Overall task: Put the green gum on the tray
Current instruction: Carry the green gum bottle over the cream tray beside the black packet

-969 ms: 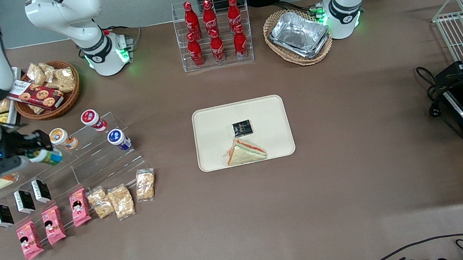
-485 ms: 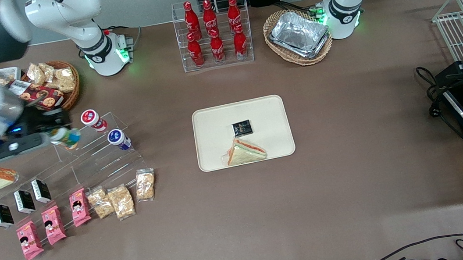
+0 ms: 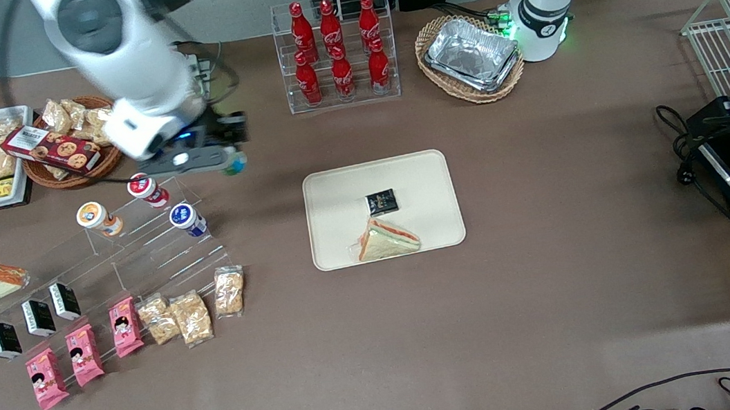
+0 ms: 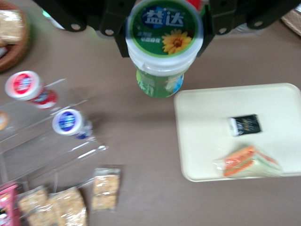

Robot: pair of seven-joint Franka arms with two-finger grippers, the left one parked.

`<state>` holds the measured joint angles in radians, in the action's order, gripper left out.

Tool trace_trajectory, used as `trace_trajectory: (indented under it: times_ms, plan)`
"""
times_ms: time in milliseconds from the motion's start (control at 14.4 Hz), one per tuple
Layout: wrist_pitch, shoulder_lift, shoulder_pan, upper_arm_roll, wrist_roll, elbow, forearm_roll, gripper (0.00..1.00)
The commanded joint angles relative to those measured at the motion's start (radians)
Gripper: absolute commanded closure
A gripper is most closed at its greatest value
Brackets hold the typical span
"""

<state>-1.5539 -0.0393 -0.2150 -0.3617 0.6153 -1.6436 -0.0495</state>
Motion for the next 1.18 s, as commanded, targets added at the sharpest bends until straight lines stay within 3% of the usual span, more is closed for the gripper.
trace_trajectory:
  times_ms: [0,208,485,692,831,1108]
  plan:
    - [-0.118,-0.103,-0.101,0.000,0.168,0.024,-0.015,1.00]
    - [-0.259,-0.166,-0.156,0.001,0.239,-0.042,-0.012,1.00]
    - [-0.549,-0.180,-0.199,0.001,0.274,-0.258,0.002,1.00]
    - [-0.586,-0.192,-0.205,0.003,0.284,-0.309,0.005,1.00]
    - [-0.607,-0.203,-0.205,0.001,0.285,-0.347,0.042,1.00]
    - [-0.738,-0.217,-0.216,0.003,0.287,-0.439,0.049,1.00]
